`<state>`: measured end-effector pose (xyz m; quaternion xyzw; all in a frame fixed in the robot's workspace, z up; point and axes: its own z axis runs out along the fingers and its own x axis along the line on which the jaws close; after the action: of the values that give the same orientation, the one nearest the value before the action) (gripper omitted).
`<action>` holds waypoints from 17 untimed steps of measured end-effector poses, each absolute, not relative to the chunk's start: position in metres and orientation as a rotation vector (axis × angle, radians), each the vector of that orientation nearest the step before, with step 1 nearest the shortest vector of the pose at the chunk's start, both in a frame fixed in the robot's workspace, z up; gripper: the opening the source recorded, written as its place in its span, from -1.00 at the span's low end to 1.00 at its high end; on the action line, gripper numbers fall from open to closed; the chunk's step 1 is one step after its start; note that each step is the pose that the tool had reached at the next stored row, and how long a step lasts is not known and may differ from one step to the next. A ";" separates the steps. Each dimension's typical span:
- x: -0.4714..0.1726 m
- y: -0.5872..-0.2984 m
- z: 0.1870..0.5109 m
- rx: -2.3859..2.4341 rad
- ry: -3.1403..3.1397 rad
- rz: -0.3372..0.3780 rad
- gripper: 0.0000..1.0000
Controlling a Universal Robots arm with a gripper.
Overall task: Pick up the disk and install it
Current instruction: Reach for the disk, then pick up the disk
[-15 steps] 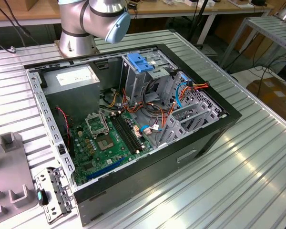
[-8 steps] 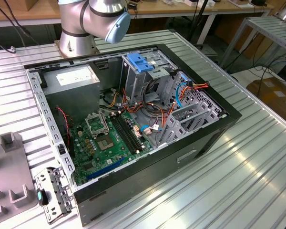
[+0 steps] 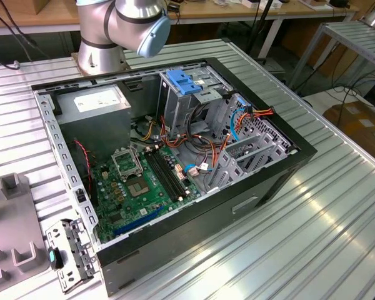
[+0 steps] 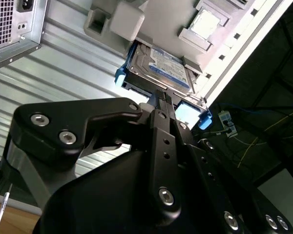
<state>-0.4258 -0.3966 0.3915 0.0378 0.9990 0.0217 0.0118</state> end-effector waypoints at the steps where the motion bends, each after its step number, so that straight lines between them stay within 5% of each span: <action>1: -0.429 -0.396 0.391 0.118 3.115 0.068 -0.79; 17: -0.461 -0.384 0.386 0.120 3.148 0.066 -0.79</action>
<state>-0.4609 -0.3835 0.3860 0.0382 0.9990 0.0210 -0.0045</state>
